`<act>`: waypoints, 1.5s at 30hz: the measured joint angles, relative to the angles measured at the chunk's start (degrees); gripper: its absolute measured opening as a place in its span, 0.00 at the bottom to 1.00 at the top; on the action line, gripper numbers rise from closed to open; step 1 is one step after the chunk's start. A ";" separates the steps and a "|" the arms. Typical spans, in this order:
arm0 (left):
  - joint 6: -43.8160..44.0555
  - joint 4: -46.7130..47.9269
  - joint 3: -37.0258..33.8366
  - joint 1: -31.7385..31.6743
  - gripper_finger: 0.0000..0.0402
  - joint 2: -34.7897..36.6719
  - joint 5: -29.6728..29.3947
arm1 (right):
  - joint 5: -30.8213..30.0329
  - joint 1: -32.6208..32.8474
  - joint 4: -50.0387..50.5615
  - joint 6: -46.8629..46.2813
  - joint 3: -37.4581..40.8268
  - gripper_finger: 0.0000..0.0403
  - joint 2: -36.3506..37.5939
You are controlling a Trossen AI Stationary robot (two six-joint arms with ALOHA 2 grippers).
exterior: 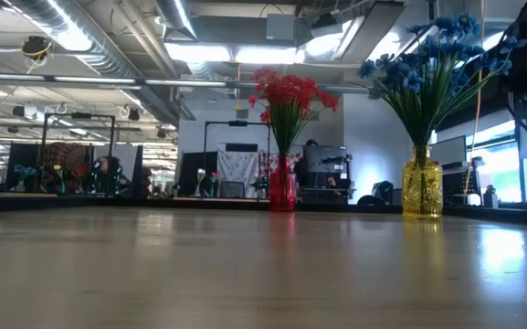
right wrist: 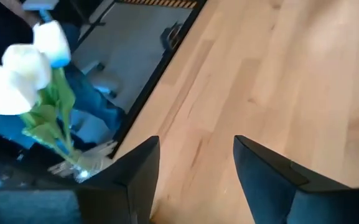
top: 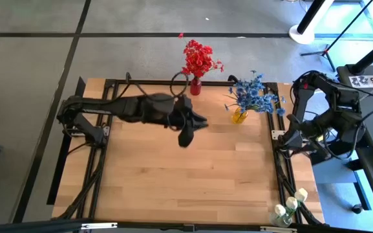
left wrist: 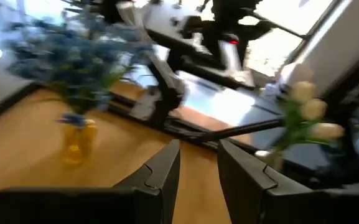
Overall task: Sort flowers into vase by color
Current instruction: Return to Home Position
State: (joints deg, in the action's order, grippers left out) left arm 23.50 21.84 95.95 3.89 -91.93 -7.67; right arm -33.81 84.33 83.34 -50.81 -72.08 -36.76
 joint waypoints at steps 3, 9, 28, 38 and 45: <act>-2.53 0.02 -2.07 -4.05 0.26 0.61 2.31 | -2.12 0.01 -0.16 -0.33 2.06 0.46 2.04; -7.89 0.18 -6.69 -11.96 0.26 2.16 11.11 | -7.01 0.02 1.78 -11.91 8.26 0.35 6.67; -19.66 -12.29 -27.97 -25.59 0.26 20.49 24.80 | -3.34 -33.64 -34.06 -2.57 26.67 0.08 3.44; -21.19 -12.65 -36.53 -24.12 0.26 31.94 27.02 | 15.15 -71.33 -63.31 40.27 26.67 0.01 -3.98; -17.59 -13.57 -47.82 -23.60 0.26 44.52 26.91 | 17.60 -79.01 -68.45 50.18 26.58 0.01 4.75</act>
State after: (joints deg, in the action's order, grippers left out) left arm 5.92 8.27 48.13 -19.70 -47.40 19.24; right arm -16.20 5.32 14.90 -0.63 -45.50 -32.02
